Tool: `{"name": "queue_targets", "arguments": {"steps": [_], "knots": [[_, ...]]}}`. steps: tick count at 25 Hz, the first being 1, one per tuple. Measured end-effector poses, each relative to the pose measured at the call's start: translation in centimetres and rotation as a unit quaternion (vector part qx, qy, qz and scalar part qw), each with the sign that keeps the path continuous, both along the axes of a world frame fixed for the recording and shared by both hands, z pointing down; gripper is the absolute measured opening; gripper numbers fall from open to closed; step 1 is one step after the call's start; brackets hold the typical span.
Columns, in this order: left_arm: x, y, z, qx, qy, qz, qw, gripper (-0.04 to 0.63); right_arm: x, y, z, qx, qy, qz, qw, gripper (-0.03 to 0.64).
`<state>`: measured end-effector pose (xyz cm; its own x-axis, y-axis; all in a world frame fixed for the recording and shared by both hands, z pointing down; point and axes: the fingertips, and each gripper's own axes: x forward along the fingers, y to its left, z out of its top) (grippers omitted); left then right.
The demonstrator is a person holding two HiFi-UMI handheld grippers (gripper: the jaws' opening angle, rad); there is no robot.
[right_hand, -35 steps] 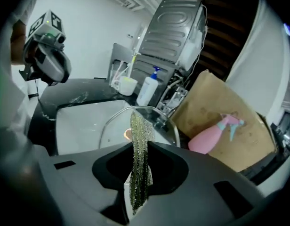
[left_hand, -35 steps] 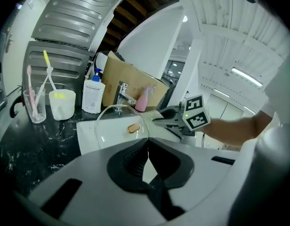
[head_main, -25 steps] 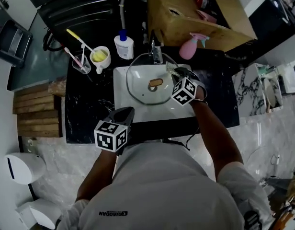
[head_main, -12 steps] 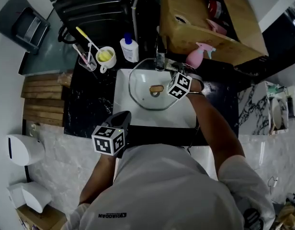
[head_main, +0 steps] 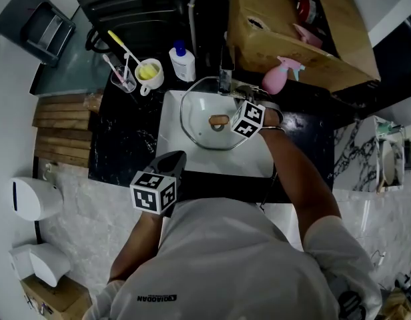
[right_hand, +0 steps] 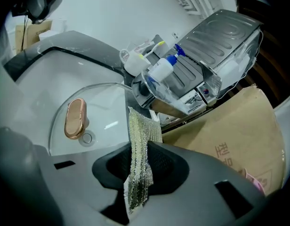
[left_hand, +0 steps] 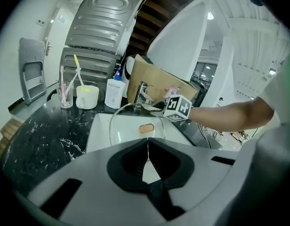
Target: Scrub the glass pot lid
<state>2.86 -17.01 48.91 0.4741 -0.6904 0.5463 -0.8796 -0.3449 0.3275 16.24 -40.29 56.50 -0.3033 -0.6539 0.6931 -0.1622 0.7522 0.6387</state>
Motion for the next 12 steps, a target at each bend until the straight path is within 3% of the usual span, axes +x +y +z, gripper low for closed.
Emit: {"name": "queue_targets", "arguments": {"steps": [12], "knots": [[0.3,0.4,-0.1,0.005,0.0,0.006,1.0,0.015,-0.5,2.8,1.4,-0.014,0.031,-0.065,0.997,0.094]]}}
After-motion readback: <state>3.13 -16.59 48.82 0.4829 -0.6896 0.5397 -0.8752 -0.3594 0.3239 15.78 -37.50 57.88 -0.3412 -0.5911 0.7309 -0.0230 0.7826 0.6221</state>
